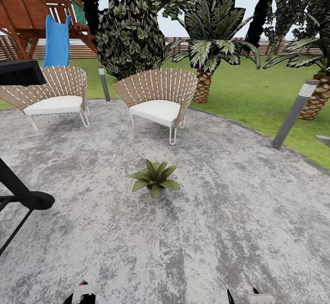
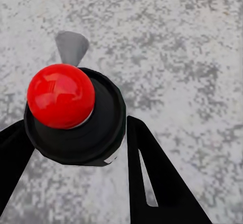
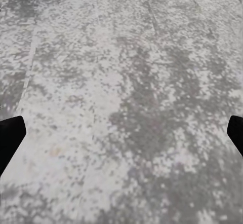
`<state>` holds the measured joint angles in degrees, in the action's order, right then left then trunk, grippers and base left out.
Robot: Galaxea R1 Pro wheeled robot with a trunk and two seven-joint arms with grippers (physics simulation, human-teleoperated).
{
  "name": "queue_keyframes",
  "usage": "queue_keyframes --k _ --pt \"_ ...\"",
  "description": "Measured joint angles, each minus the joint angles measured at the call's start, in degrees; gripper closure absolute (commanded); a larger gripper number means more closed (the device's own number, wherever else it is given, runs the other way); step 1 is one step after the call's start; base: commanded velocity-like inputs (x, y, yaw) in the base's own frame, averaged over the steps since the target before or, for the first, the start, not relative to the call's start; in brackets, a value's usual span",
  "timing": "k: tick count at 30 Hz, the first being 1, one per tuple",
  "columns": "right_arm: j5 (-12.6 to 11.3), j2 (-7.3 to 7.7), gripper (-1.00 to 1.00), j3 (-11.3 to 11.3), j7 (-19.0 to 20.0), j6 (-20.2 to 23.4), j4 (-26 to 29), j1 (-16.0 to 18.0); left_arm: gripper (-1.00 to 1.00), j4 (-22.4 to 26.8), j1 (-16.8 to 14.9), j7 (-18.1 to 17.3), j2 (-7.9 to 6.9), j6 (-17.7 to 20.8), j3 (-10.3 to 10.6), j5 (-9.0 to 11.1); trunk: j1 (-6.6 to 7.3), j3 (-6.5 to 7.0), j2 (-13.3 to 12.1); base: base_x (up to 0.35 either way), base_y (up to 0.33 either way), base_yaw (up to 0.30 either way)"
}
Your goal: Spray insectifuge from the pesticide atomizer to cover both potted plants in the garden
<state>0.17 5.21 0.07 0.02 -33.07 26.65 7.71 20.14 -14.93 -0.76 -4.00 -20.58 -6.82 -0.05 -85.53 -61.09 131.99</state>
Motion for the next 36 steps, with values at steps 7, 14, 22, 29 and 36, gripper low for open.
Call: queue_keyframes --k 7,14,22,29,36 --pt "0.08 0.28 -1.0 0.01 0.13 0.16 2.94 -0.07 1.0 0.43 -0.63 -0.81 -1.48 0.12 0.09 -1.84 0.0 0.0 0.0 0.0 0.0 0.0" --pt "7.6 0.55 -1.0 0.06 0.35 0.37 6.77 1.79 1.0 6.07 -1.78 -10.35 -2.53 1.12 0.3 -9.6 0.0 0.01 0.0 0.0 0.0 0.0" --pt "26.4 -1.17 -1.0 0.74 12.16 10.76 7.7 11.06 1.0 8.2 -5.8 -29.06 -2.79 7.91 0.17 -26.52 0.0 0.01 0.0 0.0 0.0 0.0" --pt "29.06 -1.59 -1.0 0.98 32.29 18.08 7.7 19.37 1.0 8.18 -11.48 -41.13 -2.54 13.25 0.13 -36.41 0.0 0.01 0.0 0.0 0.0 0.0" --pt "30.76 -3.46 -1.0 1.06 37.3 18.87 7.59 21.88 1.0 8.15 -14.85 -44.9 -2.02 15.36 0.17 -40.01 0.0 0.0 0.0 0.0 0.0 0.0"
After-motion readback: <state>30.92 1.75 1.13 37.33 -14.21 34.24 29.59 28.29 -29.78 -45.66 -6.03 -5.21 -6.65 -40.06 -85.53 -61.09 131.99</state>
